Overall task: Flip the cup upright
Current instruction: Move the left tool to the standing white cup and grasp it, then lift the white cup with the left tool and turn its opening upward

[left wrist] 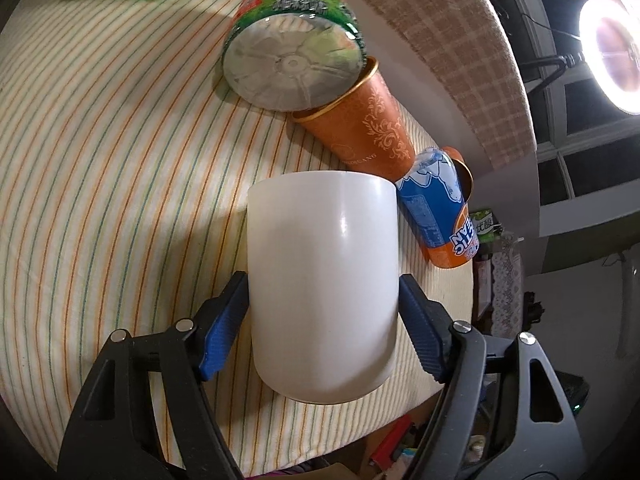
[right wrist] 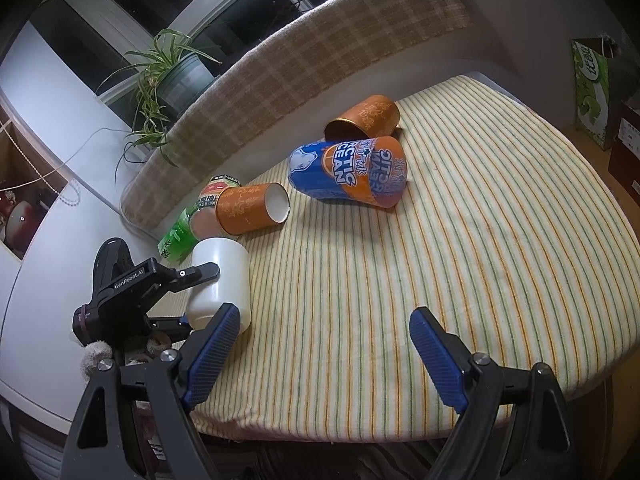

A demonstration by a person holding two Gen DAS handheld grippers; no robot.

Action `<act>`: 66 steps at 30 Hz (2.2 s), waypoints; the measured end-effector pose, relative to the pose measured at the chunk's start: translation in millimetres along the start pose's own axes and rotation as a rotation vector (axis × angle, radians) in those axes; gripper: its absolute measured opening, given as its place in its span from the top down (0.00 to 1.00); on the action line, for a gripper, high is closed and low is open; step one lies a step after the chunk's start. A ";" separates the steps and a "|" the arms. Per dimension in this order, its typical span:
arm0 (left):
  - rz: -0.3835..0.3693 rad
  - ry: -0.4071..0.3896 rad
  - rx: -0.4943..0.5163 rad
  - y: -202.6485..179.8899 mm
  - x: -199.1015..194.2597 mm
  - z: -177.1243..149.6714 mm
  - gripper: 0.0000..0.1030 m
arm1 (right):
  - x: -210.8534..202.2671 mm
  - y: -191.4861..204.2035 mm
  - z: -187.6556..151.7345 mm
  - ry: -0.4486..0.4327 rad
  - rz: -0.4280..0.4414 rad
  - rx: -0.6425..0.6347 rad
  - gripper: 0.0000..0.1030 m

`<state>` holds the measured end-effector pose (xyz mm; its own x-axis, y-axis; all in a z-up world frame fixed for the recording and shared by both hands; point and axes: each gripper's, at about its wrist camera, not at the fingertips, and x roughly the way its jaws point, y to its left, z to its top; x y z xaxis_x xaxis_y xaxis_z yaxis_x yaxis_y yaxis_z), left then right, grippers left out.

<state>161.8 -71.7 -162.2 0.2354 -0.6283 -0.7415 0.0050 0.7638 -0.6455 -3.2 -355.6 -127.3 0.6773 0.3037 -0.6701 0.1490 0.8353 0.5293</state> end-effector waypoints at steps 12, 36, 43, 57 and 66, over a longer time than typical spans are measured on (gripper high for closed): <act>0.106 -0.097 0.178 -24.2 -13.7 -14.9 0.26 | 4.8 7.1 -0.1 0.004 -0.012 -0.010 0.14; 0.186 -0.328 0.383 -35.4 -28.3 -33.1 0.27 | 9.9 18.4 -2.1 0.008 -0.024 -0.034 0.14; 0.245 -0.457 0.478 -42.8 -25.0 -35.6 0.27 | 9.2 16.0 -2.8 0.008 -0.029 -0.030 0.14; 0.308 -0.452 0.530 -38.4 -8.0 -48.3 0.27 | 8.4 16.7 -3.7 0.004 -0.023 -0.025 0.14; 0.298 -0.428 0.548 -36.3 -17.1 -62.0 0.27 | 9.7 19.8 -3.9 0.004 -0.016 -0.029 0.14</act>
<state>97.4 -97.9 -137.4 0.6587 -0.3565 -0.6626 0.3380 0.9270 -0.1627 3.5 -334.4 -125.3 0.6721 0.2922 -0.6804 0.1390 0.8527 0.5036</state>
